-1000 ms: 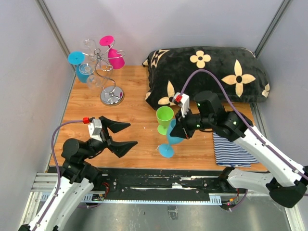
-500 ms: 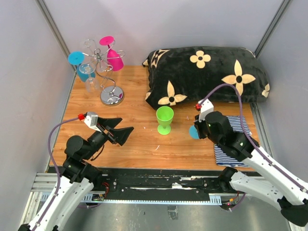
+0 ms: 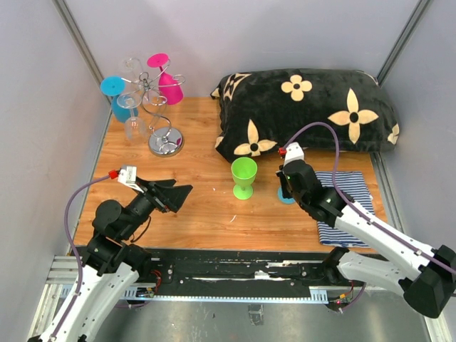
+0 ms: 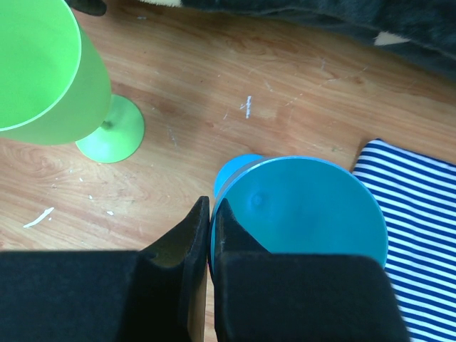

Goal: Take the wine glass off the wine glass rack
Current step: Place the wine glass at the center of the board.

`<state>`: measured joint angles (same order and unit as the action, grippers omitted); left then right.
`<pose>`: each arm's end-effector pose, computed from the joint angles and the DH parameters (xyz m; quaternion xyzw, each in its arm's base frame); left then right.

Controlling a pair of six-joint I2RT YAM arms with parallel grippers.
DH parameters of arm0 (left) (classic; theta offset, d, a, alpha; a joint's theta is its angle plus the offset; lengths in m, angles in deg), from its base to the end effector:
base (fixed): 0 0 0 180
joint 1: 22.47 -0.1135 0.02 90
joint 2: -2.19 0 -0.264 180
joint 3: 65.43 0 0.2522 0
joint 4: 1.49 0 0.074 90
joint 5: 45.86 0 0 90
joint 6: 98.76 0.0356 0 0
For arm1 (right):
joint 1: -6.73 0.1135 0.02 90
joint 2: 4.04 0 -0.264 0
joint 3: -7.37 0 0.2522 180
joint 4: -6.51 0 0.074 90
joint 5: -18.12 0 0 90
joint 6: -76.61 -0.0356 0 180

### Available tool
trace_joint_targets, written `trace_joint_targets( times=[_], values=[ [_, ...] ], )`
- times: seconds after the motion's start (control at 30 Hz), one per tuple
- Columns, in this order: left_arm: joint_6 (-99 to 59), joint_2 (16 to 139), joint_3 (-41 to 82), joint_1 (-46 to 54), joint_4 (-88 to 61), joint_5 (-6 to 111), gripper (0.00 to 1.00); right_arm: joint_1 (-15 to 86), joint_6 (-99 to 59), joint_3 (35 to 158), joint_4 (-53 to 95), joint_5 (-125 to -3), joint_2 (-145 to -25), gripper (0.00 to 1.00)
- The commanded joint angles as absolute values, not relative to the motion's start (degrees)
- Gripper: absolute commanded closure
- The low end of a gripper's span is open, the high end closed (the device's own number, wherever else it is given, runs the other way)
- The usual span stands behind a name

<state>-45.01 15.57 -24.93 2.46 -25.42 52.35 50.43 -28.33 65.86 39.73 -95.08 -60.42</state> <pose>0.0855 -0.0454 0.2956 -0.0158 0.6872 -0.4111 0.5988 0.1667 0.1399 0.2875 -0.1161 0.8509 0.0831 0.5056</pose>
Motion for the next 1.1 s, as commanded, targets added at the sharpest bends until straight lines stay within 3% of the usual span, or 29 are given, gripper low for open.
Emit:
trace_joint_targets(
  times=[0.0,0.5,1.07],
  values=[
    [-46.75,14.80,-24.74,2.41,-26.75,52.32,0.00,49.55,-33.10,68.00,37.94,-93.49,-62.10,0.99],
    [-48.48,16.46,-25.82,2.45,-24.37,51.80,0.00,45.58,-30.78,67.02,34.26,-85.79,-69.78,0.99],
    [-48.57,17.08,-25.88,2.41,-25.54,51.24,0.00,45.40,-28.85,68.34,34.28,-87.14,-70.94,0.99]
  ],
)
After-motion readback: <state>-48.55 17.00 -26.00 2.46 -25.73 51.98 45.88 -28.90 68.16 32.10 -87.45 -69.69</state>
